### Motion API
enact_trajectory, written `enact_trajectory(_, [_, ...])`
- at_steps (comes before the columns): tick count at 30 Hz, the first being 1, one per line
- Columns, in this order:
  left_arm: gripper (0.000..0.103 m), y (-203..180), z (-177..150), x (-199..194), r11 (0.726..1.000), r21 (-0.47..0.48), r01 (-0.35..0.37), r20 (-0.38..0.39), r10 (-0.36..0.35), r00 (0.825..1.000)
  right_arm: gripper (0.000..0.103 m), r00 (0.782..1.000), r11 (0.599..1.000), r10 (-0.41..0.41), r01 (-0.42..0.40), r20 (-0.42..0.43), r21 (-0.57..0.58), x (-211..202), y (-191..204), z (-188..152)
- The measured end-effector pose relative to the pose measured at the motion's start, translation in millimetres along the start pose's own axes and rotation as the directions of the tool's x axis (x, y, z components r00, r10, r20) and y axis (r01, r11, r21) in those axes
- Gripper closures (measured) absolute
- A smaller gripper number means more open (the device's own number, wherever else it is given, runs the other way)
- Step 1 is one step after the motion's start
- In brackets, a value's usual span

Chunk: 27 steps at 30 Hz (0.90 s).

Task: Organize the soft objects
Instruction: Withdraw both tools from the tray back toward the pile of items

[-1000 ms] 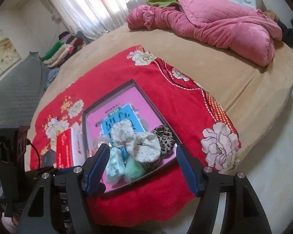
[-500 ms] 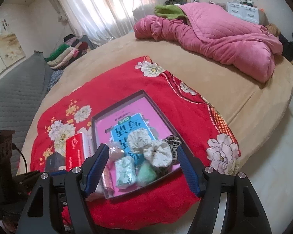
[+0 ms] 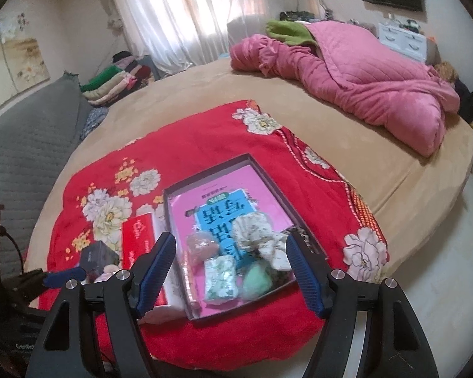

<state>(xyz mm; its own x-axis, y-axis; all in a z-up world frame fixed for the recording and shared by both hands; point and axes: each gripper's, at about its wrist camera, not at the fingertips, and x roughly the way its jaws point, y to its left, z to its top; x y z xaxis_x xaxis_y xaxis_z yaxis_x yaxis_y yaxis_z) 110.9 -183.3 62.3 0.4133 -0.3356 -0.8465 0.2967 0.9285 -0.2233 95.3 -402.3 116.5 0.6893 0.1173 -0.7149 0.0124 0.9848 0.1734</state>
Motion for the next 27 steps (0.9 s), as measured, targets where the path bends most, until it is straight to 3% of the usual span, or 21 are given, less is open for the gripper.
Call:
enact_trajectory(15, [0.020,40.4,-22.0,-61.1,0.993,-0.046,-0.113,0.095,0.117,0.989,0.029,0.996,0.991,0.092,-0.090,0.018,-0.104,-14.3,77.8,-2.4])
enact_trajectory(27, [0.020,87.0,-45.4,-83.5,0.979,-0.142,-0.143,0.101,0.158,0.982,0.029,0.990,0.969,0.135,-0.138,-0.027,-0.203,-10.1,128.2,-20.3])
